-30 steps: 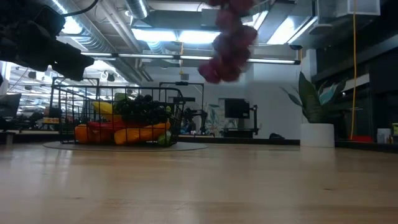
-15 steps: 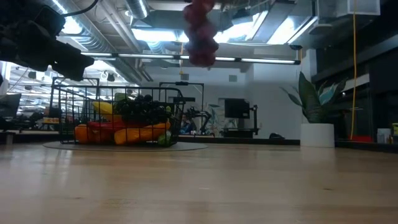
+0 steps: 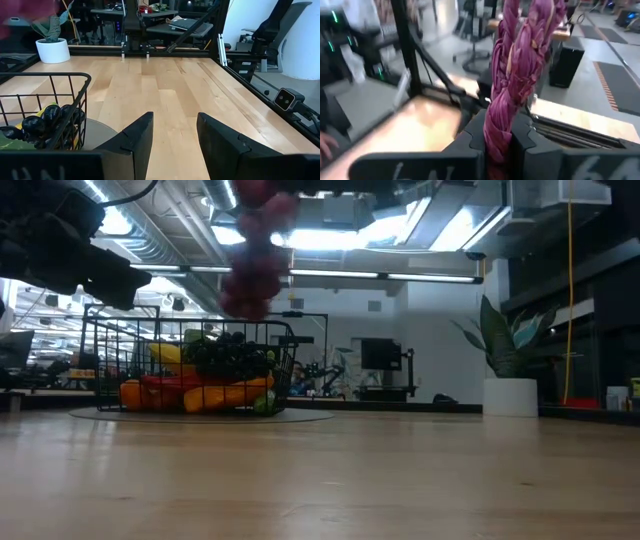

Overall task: Build produce basket
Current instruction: Put the violet garlic into the wire basket

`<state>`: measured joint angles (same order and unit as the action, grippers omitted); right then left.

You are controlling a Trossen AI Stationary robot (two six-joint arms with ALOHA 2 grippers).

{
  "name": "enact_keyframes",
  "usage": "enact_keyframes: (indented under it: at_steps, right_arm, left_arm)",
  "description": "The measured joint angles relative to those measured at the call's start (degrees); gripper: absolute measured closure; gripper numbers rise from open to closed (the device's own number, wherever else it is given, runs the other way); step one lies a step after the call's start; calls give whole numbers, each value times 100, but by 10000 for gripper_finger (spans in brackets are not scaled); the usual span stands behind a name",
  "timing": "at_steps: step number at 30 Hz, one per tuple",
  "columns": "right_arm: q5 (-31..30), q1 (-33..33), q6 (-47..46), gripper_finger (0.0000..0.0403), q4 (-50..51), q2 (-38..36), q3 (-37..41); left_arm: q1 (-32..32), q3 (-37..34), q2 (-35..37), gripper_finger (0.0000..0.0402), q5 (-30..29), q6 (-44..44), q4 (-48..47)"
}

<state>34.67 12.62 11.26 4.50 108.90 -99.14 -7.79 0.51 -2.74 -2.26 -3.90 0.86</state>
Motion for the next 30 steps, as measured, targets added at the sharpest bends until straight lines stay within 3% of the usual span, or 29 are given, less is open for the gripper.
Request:
enact_keyframes:
  at_steps: [9, 15, 24, 30]
  right_arm:
    - [-78, 9, 3043, 371, 2440, 1403, -2205]
    - [-539, -29, 4824, 371, 3472, 1945, -3098]
    - [-1399, -83, 6478, 371, 3861, 2037, -2887]
    - [-2568, -171, 7342, 371, 3914, 2038, -2712]
  left_arm:
    - [0, 0, 1, 255, 0, 0, 0]
    - [0, 0, 1, 255, 1, 0, 0]
    - [0, 0, 0, 255, 2, 0, 0]
    - [0, 0, 0, 255, 2, 0, 0]
